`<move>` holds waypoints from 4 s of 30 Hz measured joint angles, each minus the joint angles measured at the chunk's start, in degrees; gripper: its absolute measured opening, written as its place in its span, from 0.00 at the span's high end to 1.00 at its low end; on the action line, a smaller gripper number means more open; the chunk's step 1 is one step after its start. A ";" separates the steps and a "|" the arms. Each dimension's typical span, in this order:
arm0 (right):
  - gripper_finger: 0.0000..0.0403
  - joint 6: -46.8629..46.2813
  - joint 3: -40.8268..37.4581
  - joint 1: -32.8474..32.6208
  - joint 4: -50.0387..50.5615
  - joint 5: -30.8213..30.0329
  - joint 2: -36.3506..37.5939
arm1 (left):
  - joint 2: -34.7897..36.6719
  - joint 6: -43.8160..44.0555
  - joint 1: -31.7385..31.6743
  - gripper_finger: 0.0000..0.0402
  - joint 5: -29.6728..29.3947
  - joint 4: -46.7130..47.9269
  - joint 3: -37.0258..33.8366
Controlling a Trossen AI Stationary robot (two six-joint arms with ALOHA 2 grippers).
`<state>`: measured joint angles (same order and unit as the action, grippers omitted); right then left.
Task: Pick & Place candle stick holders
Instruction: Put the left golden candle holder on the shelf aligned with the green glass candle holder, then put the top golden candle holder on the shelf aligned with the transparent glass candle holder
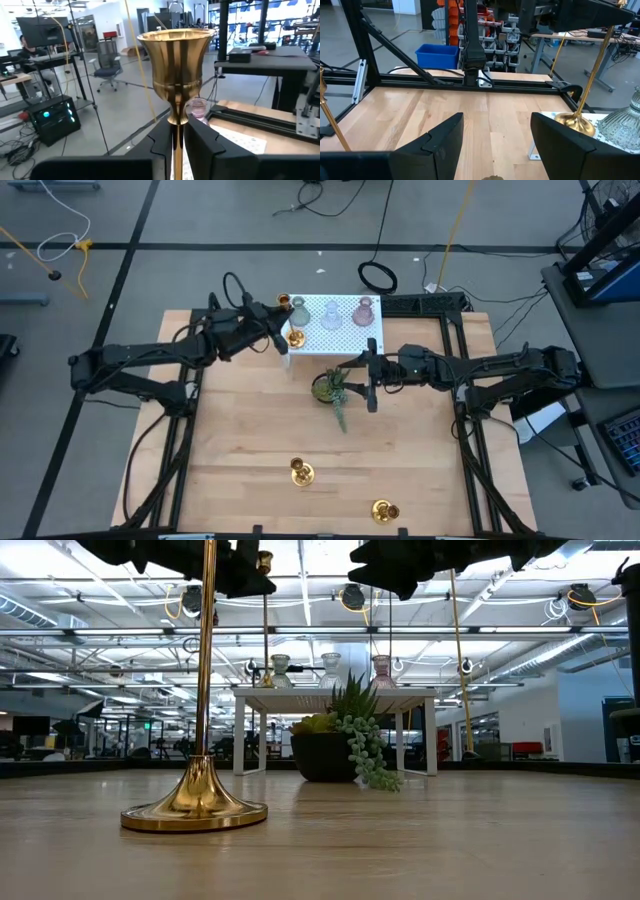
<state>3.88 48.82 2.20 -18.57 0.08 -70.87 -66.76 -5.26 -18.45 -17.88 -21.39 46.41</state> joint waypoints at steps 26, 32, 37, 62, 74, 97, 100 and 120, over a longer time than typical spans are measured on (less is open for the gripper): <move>0.44 0.02 0.02 0.00 0.01 0.00 0.00 | 0.00 -0.78 -0.92 0.80 2.87 0.26 0.00; 0.44 0.02 0.02 0.00 0.00 0.00 0.00 | 0.00 -2.32 -0.92 0.73 2.84 0.28 -0.02; 0.44 0.02 0.02 0.00 0.00 0.00 0.00 | 0.00 -5.38 -0.92 0.65 2.83 1.36 -0.02; 0.51 -1.32 0.04 0.37 0.07 -6.30 -0.45 | 8.11 -0.82 -0.21 0.42 -5.71 22.43 -0.07; 0.98 2.92 4.10 2.46 -8.13 -27.83 -14.63 | 16.39 -1.76 2.49 0.42 -5.61 25.36 -0.07; 0.85 -2.43 7.50 -14.77 29.86 -19.28 4.60 | 16.57 2.60 2.51 0.42 13.04 39.77 -0.07; 0.76 -4.53 4.20 -18.21 29.74 -18.31 5.81 | 16.52 3.05 2.53 0.42 21.20 43.16 -0.07; 0.49 -6.25 -27.05 -27.45 -21.03 -11.31 6.42 | 7.93 6.89 29.82 0.42 35.50 -5.11 -26.38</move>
<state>-2.37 21.77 -25.25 -39.59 -11.23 -64.46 -58.83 1.63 11.36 17.62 -26.50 20.04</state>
